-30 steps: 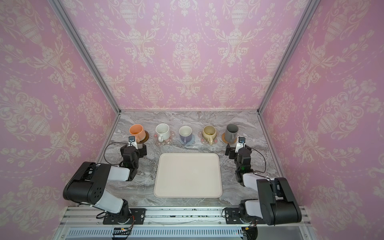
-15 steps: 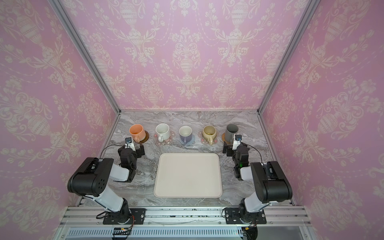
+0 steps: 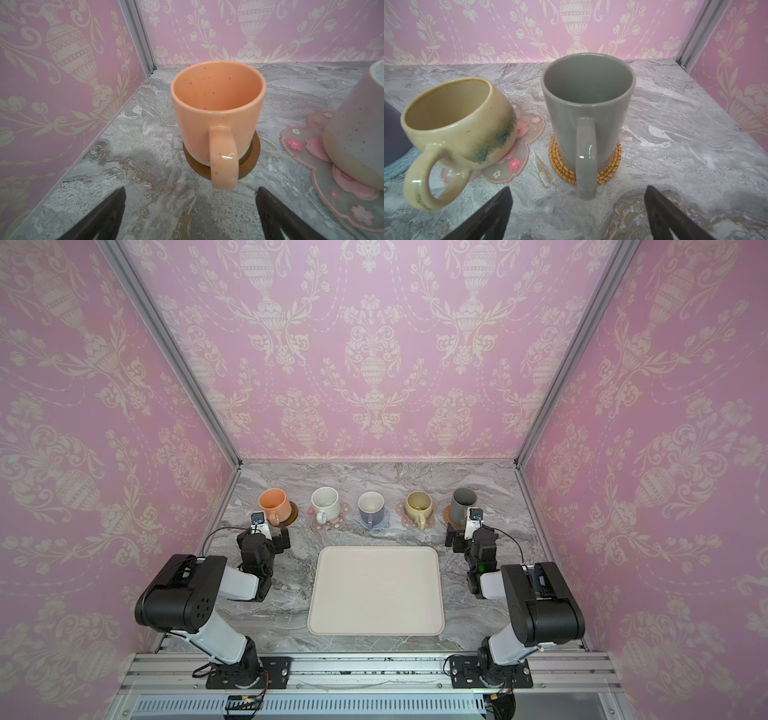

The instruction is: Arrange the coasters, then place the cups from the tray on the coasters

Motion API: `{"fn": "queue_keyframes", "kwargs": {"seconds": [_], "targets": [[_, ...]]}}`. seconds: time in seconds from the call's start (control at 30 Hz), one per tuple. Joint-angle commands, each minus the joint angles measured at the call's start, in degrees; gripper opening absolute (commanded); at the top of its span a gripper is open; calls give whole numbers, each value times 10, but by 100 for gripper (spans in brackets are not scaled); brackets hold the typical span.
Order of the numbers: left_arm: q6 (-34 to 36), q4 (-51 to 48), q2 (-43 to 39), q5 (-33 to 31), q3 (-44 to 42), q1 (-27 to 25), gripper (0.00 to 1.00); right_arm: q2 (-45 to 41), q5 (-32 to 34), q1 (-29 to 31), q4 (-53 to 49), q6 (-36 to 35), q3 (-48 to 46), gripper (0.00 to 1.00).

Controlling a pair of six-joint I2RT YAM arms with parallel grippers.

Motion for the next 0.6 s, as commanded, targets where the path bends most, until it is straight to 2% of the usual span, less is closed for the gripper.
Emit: {"fn": "queue_keyframes", "kwargs": {"seconds": [0.0, 0.57], "targets": [[-10, -12, -1, 9, 6, 6, 99, -5, 8, -3, -4, 0, 5, 100], [-10, -12, -2, 11, 6, 5, 99, -5, 7, -3, -6, 0, 6, 100]]}}
